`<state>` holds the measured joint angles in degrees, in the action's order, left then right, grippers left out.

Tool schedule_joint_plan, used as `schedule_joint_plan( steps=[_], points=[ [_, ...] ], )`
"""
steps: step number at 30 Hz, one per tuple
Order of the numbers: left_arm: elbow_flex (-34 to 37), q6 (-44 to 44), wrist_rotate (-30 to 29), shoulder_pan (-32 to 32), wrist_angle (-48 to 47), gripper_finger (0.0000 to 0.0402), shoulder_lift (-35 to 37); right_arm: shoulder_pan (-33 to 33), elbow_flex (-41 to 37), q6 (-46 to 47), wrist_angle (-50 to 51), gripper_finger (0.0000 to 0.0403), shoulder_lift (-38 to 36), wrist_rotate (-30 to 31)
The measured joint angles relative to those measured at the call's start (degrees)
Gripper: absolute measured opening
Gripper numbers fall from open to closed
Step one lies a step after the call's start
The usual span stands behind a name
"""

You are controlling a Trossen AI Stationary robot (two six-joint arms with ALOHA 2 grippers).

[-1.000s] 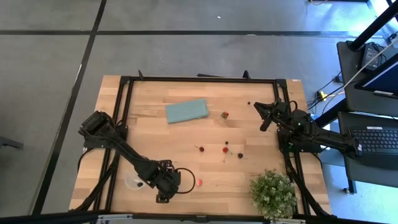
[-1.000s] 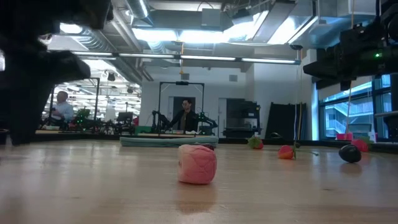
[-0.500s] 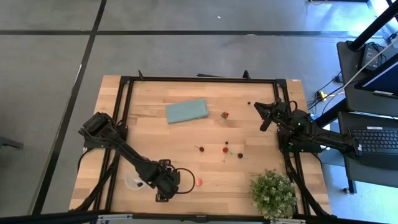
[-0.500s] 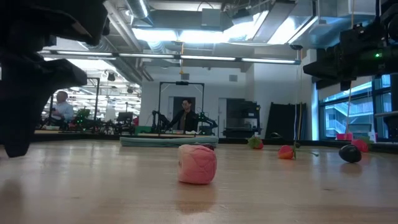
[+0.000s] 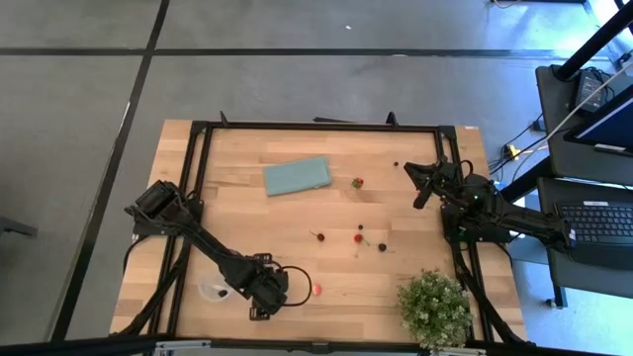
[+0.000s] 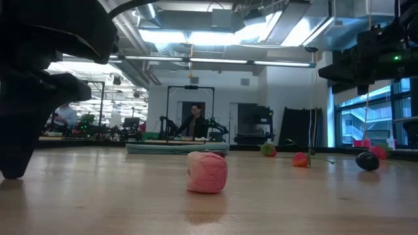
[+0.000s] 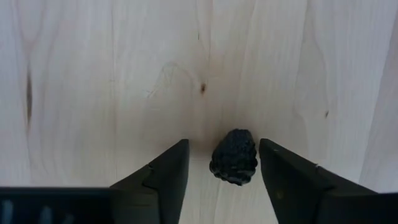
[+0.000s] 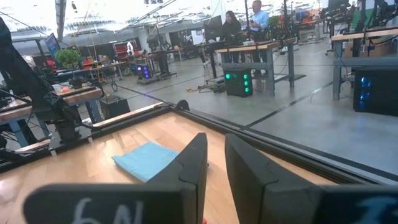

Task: Pick and placing Produce into tupperware
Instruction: Put the blackberry into the transparent container

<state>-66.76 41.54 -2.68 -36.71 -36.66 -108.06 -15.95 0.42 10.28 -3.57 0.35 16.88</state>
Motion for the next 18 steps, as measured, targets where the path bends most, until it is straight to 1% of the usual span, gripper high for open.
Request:
schedule_joint_plan(
  steps=[10, 14, 18],
  points=[
    [0.00, 0.38, 1.27, -0.03, 0.05, 0.0083, 0.05, -0.01, -0.01, -0.01, 0.00, 0.0061, 0.00, 0.00],
    [0.00, 0.65, 1.47, -0.07, 0.11, 0.0081, 0.23, -0.01, -0.01, -0.01, 0.00, 0.0061, 0.01, 0.00],
    [0.07, 2.88, 4.12, 0.42, -0.57, 0.0081, 2.08, 0.01, 0.00, 0.00, 0.00, 0.0061, 0.02, 0.00]
  ],
)
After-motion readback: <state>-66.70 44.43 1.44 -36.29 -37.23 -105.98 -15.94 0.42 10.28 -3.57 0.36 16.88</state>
